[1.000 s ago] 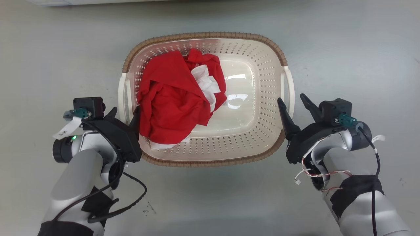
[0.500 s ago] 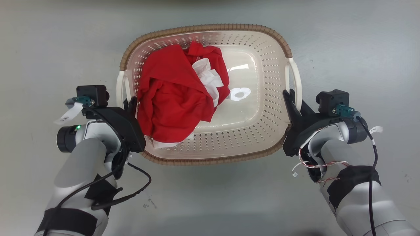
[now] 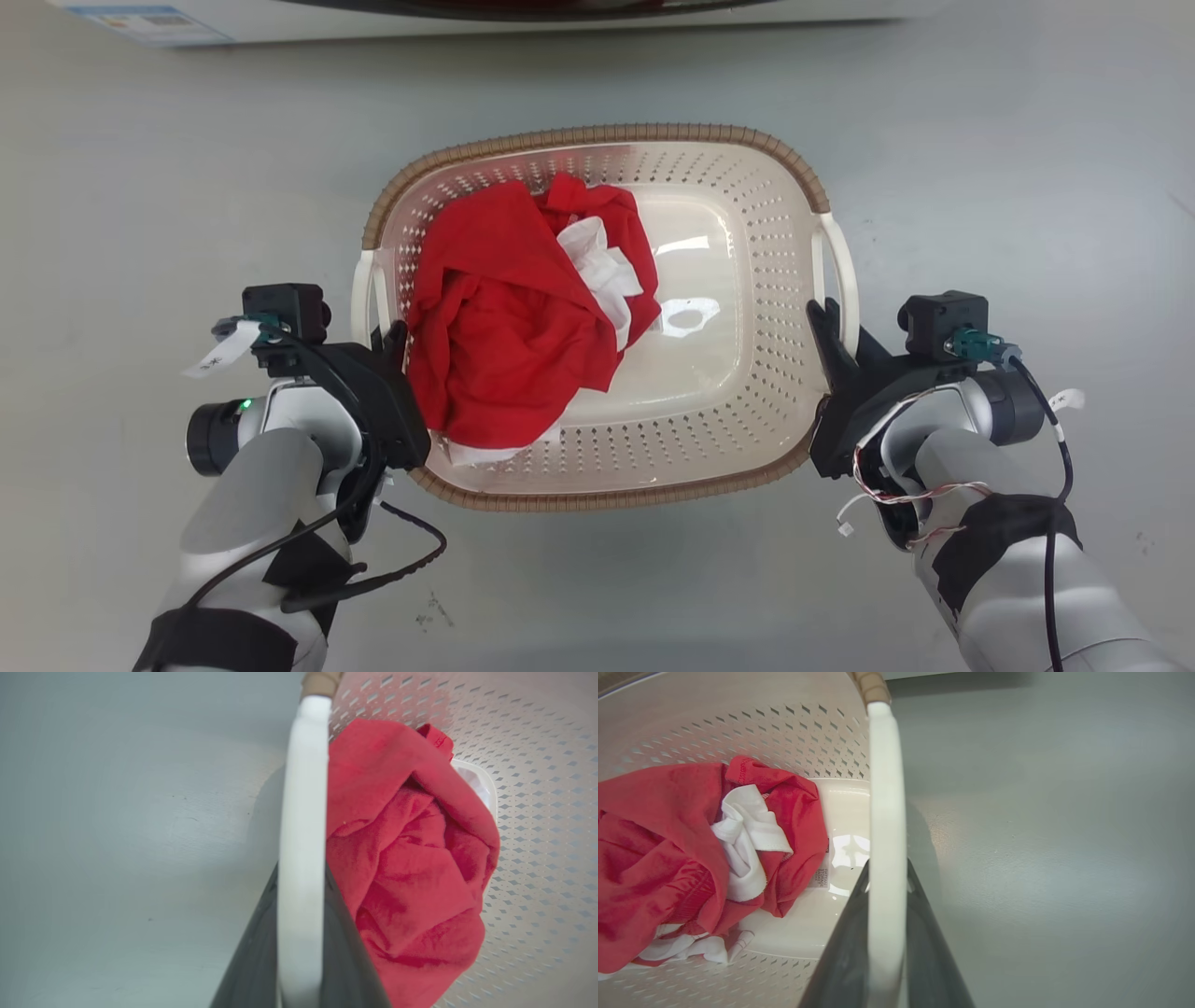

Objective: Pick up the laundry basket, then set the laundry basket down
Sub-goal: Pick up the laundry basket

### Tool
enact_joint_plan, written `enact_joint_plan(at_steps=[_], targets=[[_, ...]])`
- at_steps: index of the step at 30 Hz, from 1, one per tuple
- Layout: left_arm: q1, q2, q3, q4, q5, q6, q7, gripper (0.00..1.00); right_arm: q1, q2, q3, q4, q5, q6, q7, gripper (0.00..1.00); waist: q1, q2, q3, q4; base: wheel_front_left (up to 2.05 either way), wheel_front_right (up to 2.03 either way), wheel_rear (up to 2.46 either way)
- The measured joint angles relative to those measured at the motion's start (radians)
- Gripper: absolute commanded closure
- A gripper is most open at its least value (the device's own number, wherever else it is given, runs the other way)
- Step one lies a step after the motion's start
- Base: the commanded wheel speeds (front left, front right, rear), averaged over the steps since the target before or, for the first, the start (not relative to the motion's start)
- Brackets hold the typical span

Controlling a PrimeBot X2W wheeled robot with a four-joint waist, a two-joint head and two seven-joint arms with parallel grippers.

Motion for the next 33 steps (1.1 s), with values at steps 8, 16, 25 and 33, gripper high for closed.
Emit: enact_joint_plan(at_steps=[8,16,25,33], targets=[[0.023,-0.012,-0.002,0.050,-0.007,-0.007,0.000,1.00,0.030,0.006,0.012,0.045,0.035,0.012,0.004,1.00,0.0000,0.0000,-0.084,-0.001,0.00,0.00,0.00],[0.058,-0.023,-0.004,0.083,-0.017,-0.009,0.000,1.00,0.070,0.012,0.025,0.076,0.057,0.013,0.018,1.00,-0.0001,0.0000,-0.173,-0.005,0.00,0.00,0.00],[0.115,-0.031,-0.004,0.106,-0.027,-0.010,0.021,1.00,0.130,0.015,0.050,0.090,0.110,0.021,0.054,1.00,-0.0001,-0.0001,-0.300,-0.012,0.00,0.00,0.00],[0.160,-0.032,-0.003,0.120,-0.050,-0.010,0.055,1.00,0.182,0.016,0.087,0.081,0.163,0.021,0.111,1.00,-0.0001,-0.0001,-0.417,-0.020,0.00,0.00,0.00]])
